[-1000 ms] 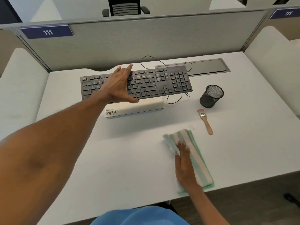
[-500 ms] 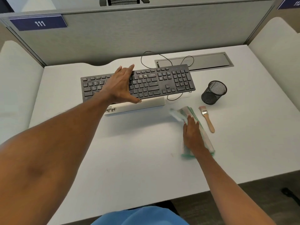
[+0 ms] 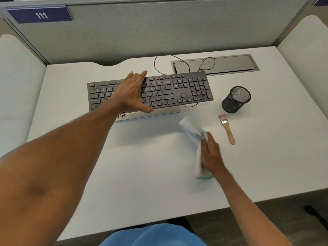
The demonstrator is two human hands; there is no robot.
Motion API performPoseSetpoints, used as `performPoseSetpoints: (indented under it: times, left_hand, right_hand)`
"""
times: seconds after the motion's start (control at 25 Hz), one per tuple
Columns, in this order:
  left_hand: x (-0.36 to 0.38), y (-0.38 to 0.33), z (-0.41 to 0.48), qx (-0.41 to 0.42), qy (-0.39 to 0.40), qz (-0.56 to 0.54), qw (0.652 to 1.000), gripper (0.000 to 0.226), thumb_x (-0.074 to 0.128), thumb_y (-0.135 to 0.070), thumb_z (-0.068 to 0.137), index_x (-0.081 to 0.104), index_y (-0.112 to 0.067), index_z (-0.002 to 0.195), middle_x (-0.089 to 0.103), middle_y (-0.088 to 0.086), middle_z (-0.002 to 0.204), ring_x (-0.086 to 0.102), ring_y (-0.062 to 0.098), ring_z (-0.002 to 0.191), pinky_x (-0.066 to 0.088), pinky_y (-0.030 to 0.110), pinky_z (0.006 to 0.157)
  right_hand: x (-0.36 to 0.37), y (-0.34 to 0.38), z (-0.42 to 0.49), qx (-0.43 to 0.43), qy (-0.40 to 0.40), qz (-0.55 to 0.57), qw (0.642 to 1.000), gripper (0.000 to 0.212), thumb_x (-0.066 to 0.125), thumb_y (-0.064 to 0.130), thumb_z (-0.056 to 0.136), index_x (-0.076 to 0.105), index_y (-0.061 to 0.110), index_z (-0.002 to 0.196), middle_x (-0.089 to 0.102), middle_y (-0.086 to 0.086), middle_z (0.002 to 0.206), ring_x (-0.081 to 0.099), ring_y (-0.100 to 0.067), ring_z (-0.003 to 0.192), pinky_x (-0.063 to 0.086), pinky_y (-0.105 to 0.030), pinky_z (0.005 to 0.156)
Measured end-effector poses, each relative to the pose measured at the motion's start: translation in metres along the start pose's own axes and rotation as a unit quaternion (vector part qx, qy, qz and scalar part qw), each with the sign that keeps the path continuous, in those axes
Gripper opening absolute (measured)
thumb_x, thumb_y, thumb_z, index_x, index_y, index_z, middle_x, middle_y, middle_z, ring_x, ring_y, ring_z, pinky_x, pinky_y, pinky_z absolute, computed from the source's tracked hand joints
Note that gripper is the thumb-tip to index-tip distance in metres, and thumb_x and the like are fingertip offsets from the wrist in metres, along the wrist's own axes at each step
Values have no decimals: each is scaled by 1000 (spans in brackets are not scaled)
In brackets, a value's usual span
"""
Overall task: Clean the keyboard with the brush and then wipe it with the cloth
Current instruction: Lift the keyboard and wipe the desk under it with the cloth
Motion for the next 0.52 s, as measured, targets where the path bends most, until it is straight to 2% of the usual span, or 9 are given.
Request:
performPoseSetpoints:
  times: [0.04,0.08,0.12,0.16,0.2,0.28,0.32,0.4,0.52]
  left_hand:
    - [-1,-1,0,-2,-2,1,1000,140,92,-60,68,11,-3,167,40,20,161,24,37,157,-4,28,123]
    - [-3,-4,-1,-3,-5,2,1000,139,93,-59,68,12,-3,167,39,20,162,24,38,157,-3,29,123]
    - [-4,-5,-2,-6,-8,4,1000,139,93,-59,68,12,-3,167,39,21,162,23,38,157,-3,30,124]
    - [-4,-6,-3,-8,-9,7,1000,139,93,-59,69,12,-3,167,39,21,161,24,38,157,-2,32,125]
    - [-4,-7,-4,-9,-9,8,1000,139,93,-59,68,13,-3,167,40,21,161,24,39,156,-1,33,127]
    - [-1,-7,-8,-17,-10,11,1000,139,93,-60,68,13,-2,167,40,22,161,25,40,156,0,36,129]
    - [2,-7,-10,-19,-8,13,1000,140,92,-61,67,14,-3,167,40,22,161,24,40,156,1,36,129]
    - [6,-11,-16,-19,-2,19,1000,141,92,-63,66,14,-3,167,39,22,162,24,40,157,2,37,129]
    - [12,-17,-26,-24,12,19,999,138,92,-59,69,12,-4,167,35,21,165,20,39,158,3,41,129]
  right_hand:
    - [-11,4,12,-22,-6,-9,1000,19,42,18,106,56,10,115,65,-8,89,61,-24,79,36,-28,66]
    - [-14,6,24,-46,3,-31,998,21,41,20,106,55,12,119,65,-6,92,60,-21,79,38,-29,67]
    - [-9,4,34,-67,22,-58,996,26,40,22,106,53,13,127,67,-9,105,62,-21,90,44,-31,73]
    - [4,-5,41,-78,50,-88,992,33,39,22,107,50,14,137,65,-11,123,61,-25,107,48,-36,88]
    - [23,-18,45,-77,91,-110,987,39,38,23,107,46,17,145,58,-12,138,55,-29,123,43,-42,104]
    - [64,-39,41,-82,184,-135,970,48,34,20,106,36,24,153,40,-7,157,33,-28,147,19,-46,124]
    - [80,-46,36,-103,223,-138,960,51,32,19,104,31,26,154,31,-3,163,20,-23,153,8,-46,126]
    - [100,-47,18,-137,286,-144,937,54,33,19,103,29,27,157,21,4,166,5,-11,156,-1,-45,127]
    - [109,-36,-13,-135,359,-112,917,50,38,17,107,34,29,155,15,10,166,-3,4,152,-9,-28,125]
Point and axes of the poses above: each hand's wrist, its own z-axis towards the middle knuckle, its own x-axis out of the palm, y = z × x, the point moved 10 cm from there along z, towards the middle knuckle
